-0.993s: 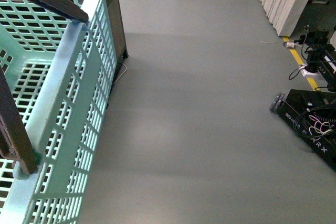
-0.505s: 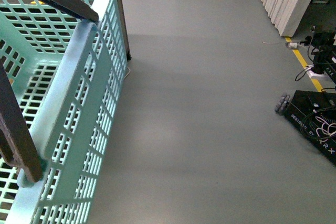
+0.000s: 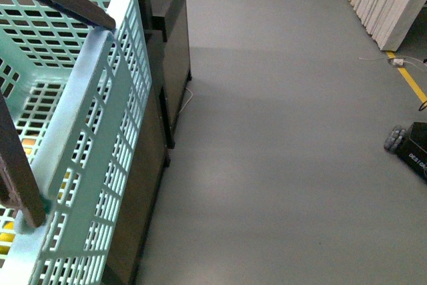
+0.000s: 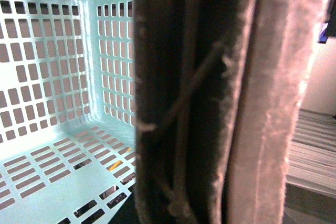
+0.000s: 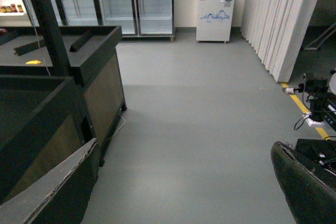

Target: Pick mango and avocado into basket

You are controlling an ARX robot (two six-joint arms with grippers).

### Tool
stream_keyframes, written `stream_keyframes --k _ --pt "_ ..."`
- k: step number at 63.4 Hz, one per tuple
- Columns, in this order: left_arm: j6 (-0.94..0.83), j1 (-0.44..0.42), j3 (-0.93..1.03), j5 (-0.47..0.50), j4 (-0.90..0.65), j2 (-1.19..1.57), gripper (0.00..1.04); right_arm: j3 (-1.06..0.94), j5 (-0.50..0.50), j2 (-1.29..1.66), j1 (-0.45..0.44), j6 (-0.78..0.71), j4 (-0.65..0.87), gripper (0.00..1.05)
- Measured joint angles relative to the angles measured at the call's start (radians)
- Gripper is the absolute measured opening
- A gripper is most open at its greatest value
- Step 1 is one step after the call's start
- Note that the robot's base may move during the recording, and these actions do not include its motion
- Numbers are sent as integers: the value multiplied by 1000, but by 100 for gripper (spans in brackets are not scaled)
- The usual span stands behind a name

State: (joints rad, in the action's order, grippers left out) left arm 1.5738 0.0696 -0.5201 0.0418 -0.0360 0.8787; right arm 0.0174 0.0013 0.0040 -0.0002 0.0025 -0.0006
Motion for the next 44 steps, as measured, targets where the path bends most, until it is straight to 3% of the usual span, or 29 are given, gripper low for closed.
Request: stream_keyframes --k 44 --pt "-2 0 0 0 0 0 14 0 1 0 0 0 -1 96"
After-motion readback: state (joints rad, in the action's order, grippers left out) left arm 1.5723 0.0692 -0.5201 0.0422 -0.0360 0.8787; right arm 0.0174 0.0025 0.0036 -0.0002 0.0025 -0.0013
